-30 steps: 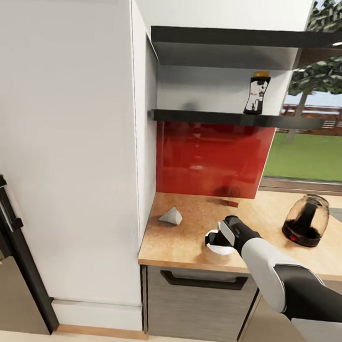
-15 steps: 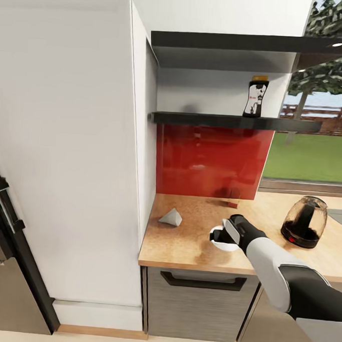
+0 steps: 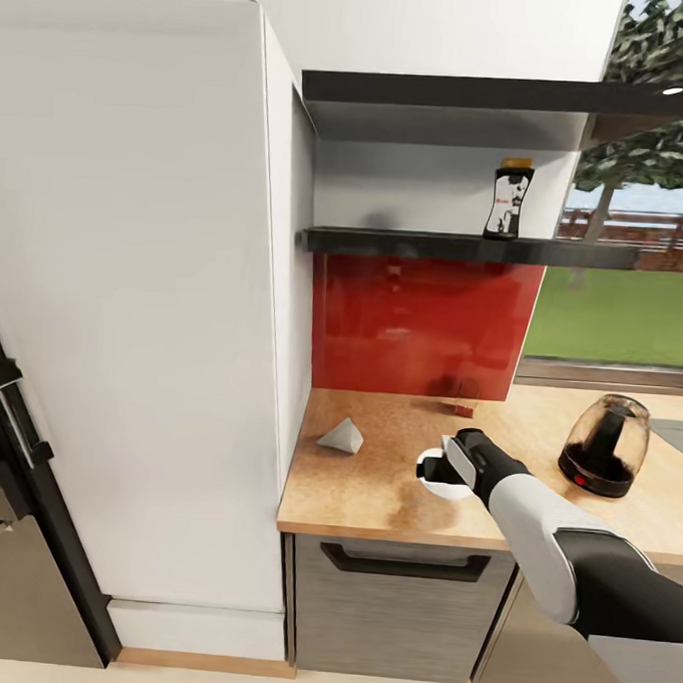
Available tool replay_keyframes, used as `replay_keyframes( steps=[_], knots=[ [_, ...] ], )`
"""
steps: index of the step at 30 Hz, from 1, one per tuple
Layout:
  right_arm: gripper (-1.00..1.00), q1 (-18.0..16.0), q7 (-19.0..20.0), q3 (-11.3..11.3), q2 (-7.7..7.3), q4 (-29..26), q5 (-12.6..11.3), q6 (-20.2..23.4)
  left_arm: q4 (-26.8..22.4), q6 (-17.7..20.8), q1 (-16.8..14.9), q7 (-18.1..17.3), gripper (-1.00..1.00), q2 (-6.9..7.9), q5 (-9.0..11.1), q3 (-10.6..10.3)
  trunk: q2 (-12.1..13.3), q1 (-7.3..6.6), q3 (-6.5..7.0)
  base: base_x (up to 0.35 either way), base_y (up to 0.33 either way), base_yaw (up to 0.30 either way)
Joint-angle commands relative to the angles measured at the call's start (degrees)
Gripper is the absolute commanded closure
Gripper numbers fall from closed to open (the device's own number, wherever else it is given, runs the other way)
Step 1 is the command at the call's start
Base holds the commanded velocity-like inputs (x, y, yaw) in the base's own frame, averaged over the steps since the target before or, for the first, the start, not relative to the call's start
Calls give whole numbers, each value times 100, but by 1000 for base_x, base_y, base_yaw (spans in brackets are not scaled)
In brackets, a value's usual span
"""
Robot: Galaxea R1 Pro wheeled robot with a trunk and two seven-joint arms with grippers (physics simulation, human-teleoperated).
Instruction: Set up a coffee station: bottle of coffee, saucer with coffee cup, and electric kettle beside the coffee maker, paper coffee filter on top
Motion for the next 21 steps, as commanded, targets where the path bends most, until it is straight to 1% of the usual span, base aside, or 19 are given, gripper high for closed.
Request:
replay_keyframes(
  steps=[1, 10, 18, 21],
  knots=[
    [100, -4, -45, -8, 10, -7, -26, 5, 3, -18, -5, -1, -100, -1, -27, 45, 31, -20, 7, 0, 0, 0],
    [100, -4, -74, -4, 33, 34, -33, -123, 3, -45, -5, -1, -100, -19, -35, 42, 392, -218, 168, 0, 0, 0],
    [100, -4, -38, -4, 23, 38, -34, -156, 3, -39, -5, -1, -100, -20, -28, 48, 713, -393, 312, 0, 0, 0],
    [100, -4, -36, -4, 30, 38, -34, -157, 3, -39, -5, -1, -100, -20, -27, 50, 713, -393, 312, 0, 0, 0]
  ],
)
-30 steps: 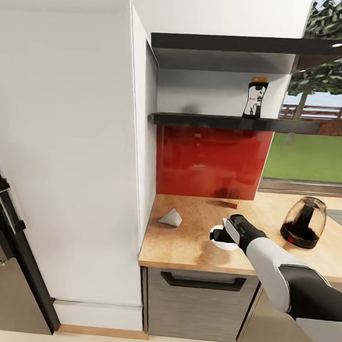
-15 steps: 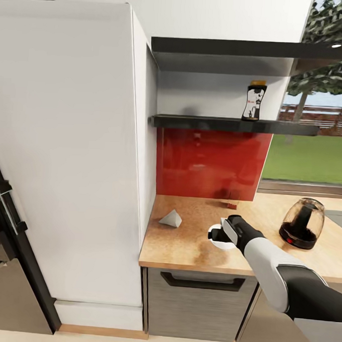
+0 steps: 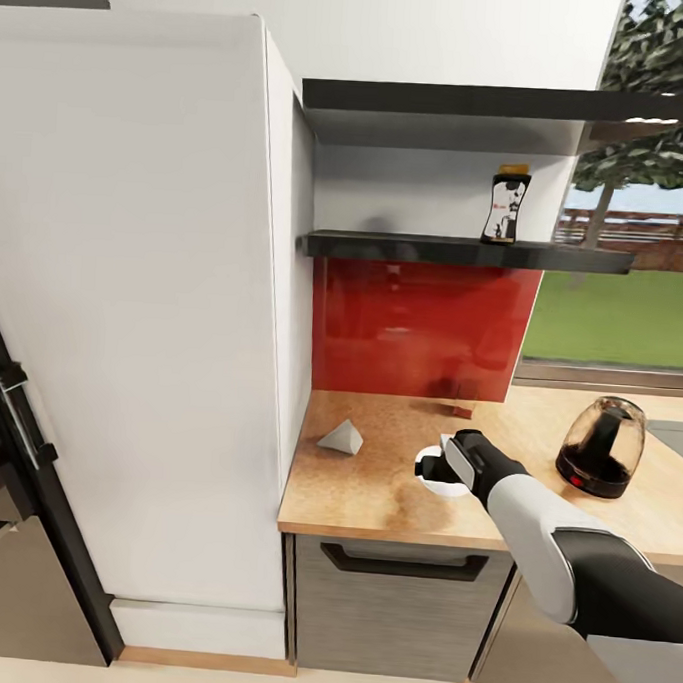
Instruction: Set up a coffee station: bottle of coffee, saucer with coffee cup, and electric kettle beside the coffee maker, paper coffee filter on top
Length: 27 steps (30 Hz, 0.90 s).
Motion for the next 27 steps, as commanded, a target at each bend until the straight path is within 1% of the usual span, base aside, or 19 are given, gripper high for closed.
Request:
replay_keyframes(
  steps=[1, 17, 27],
  knots=[
    [100, 0, -39, -9, 6, -9, -27, 24, 4, -15, -1, -1, -100, -1, -26, 44, -4, 2, -2, 0, 0, 0],
    [100, 0, -48, -9, 9, -9, -27, 24, 4, -23, -1, -1, -100, -1, -26, 44, -4, 2, -2, 0, 0, 0],
    [100, 0, -48, -1, 9, 99, -10, 16, 4, -23, -1, -1, -100, -1, -32, 44, -4, 2, -2, 0, 0, 0]
  ],
)
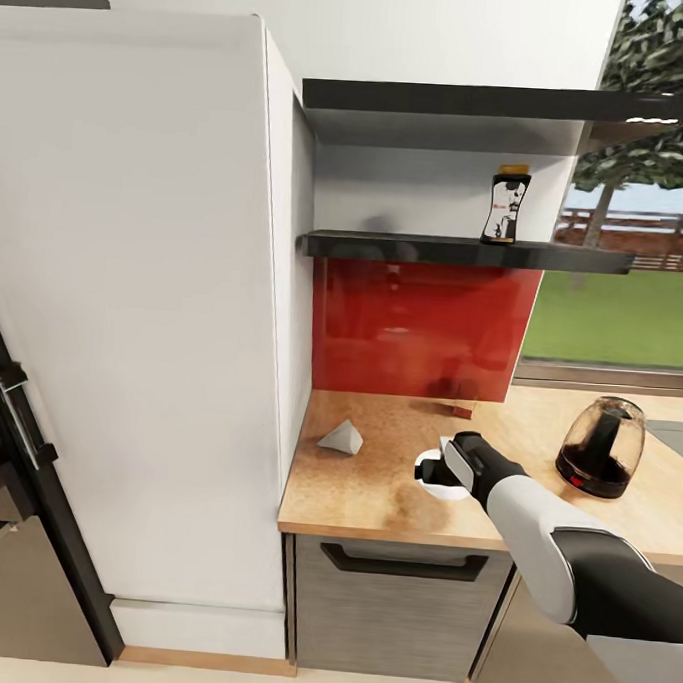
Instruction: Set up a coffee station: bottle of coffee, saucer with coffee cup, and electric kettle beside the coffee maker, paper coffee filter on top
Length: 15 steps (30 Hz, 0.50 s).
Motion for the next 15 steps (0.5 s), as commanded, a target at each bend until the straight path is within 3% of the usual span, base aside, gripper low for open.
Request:
replay_keyframes(
  steps=[1, 15],
  knots=[
    [100, 0, -39, -9, 2, -7, -25, 24, 4, -15, -1, -1, -100, -1, -28, 44, -4, 2, -2, 0, 0, 0],
    [100, 0, -39, -8, 2, -3, -25, 23, 4, -15, -1, -1, -100, -1, -29, 44, -4, 2, -2, 0, 0, 0]
  ],
)
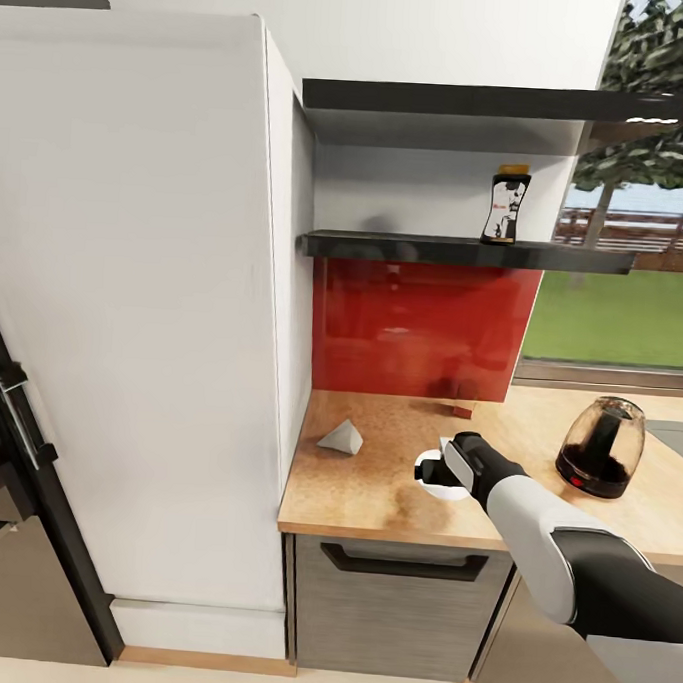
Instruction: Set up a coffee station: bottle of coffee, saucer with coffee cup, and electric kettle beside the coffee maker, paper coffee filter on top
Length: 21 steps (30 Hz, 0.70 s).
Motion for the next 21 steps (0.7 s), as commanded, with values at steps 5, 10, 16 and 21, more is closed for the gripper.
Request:
replay_keyframes(
  steps=[5, 10, 16, 21],
  knots=[
    [100, 0, -33, -9, 2, -4, -31, -35, 4, -77, -1, -1, -100, -26, -66, -10, -4, 2, -2, 0, 0, 0],
    [100, 0, -73, -4, 10, 89, -43, -82, 4, -201, -1, -1, -100, -54, -80, -35, -4, 2, -1, 0, 0, -7],
    [100, 0, -106, -8, 35, 232, -27, -89, 4, -207, -1, -1, -100, -61, -83, -35, -4, 2, 28, 0, 0, -202],
    [100, 0, -104, -9, 15, 267, -29, -89, 4, -208, -1, -1, -100, -61, -80, -35, -4, 2, 57, 0, 0, -239]
  ],
)
